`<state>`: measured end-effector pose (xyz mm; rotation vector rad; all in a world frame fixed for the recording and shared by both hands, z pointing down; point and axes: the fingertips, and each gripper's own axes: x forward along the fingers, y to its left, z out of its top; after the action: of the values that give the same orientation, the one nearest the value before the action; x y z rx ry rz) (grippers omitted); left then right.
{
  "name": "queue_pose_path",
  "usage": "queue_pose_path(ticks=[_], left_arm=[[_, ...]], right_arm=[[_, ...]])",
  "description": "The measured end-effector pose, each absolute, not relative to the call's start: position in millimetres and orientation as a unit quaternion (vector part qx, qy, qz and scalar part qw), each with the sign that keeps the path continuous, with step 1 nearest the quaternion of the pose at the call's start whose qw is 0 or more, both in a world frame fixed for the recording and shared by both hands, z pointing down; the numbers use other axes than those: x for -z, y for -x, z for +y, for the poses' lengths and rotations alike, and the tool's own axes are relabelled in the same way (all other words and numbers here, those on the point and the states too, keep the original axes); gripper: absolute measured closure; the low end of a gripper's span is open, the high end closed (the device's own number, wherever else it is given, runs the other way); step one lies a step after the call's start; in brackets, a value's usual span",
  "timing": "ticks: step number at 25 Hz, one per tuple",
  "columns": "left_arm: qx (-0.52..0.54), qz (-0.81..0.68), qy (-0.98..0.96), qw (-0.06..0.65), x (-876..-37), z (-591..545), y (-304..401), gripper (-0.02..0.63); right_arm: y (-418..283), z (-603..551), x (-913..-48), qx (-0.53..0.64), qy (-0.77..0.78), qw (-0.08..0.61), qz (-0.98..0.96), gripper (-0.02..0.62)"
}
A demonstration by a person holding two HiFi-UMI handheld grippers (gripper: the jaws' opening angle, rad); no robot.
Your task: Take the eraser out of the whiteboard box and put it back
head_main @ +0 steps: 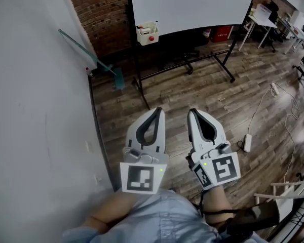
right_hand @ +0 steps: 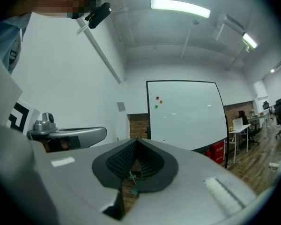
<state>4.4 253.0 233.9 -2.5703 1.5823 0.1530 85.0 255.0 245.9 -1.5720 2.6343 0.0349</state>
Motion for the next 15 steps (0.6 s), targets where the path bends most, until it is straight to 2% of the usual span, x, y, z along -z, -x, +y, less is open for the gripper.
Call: queue_pose_path(ticks=[15], left_arm=[[-0.056, 0.523, 0.848, 0.062, -223.4, 139.4, 47.6, 0.601]], right_arm=[[-30.6, 133.9, -237.5, -0.014, 0.510, 0.021, 0.860, 0.594]])
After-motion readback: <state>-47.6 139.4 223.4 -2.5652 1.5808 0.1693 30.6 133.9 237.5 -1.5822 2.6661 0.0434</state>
